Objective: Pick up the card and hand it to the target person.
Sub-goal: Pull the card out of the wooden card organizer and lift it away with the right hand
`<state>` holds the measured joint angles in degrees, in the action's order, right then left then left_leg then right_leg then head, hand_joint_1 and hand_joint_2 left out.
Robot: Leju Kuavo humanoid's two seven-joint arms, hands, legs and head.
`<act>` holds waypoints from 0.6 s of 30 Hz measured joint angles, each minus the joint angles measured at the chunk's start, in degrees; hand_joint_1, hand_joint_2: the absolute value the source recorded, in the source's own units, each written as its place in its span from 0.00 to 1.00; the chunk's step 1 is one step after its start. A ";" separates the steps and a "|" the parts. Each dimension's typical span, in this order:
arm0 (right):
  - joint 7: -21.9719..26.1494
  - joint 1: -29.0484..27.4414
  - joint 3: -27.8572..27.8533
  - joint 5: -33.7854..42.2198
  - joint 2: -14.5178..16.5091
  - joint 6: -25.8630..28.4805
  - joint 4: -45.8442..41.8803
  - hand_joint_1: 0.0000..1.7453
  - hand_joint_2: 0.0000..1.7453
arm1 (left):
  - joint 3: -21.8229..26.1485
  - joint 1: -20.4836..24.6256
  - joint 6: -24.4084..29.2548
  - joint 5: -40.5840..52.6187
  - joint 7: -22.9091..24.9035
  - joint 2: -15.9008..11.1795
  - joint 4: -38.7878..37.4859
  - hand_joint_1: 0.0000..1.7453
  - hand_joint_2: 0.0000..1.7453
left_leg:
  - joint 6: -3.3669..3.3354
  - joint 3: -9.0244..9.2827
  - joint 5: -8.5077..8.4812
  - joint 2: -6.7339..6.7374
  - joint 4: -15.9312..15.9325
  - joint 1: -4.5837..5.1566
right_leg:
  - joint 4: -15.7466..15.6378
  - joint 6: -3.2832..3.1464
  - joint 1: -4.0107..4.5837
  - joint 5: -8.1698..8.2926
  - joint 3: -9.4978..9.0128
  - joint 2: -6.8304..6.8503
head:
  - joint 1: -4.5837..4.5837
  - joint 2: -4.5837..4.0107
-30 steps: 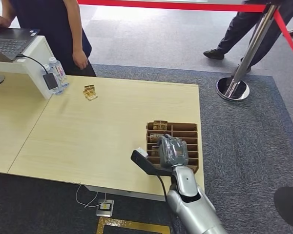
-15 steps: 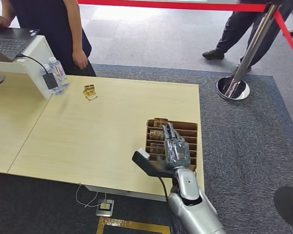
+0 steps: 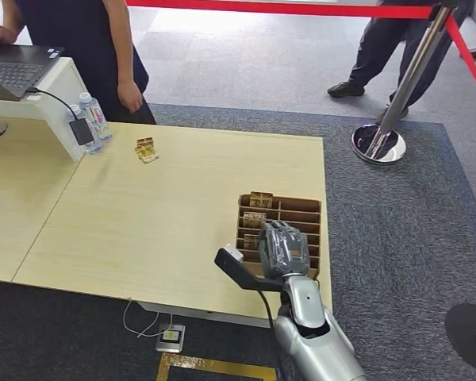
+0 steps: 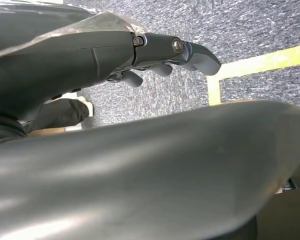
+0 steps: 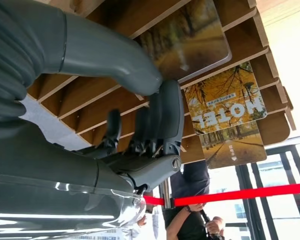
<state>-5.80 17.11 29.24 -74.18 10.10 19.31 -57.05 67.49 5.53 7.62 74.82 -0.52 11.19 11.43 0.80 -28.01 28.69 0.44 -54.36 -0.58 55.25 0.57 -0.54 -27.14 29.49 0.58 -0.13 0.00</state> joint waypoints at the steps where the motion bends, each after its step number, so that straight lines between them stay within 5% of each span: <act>1: 0.06 0.00 0.01 -0.03 0.01 -0.07 -0.06 0.78 1.00 | 0.00 0.00 -0.01 -0.06 0.00 0.00 0.00 0.00 0.00 | 0.00 0.00 0.00 0.00 0.00 0.00 | 0.00 0.00 0.00 0.00 0.00 0.00 | 0.00 0.00; 18: 0.19 -0.03 0.16 -0.38 0.71 -0.78 -1.27 0.70 1.00 | 0.01 -0.01 0.00 -0.59 0.17 -0.04 0.00 0.00 0.00 | 0.00 -0.03 0.00 0.00 0.00 0.00 | 0.00 0.00 0.00 0.00 0.02 0.00 | 0.00 0.00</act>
<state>-5.62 17.08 29.41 -74.56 10.81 18.53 -58.32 67.51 5.53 7.62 74.23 -0.35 11.15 11.43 0.80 -28.03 28.69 0.44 -54.36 -0.58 55.25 0.57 -0.55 -27.14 29.50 0.58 -0.13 0.00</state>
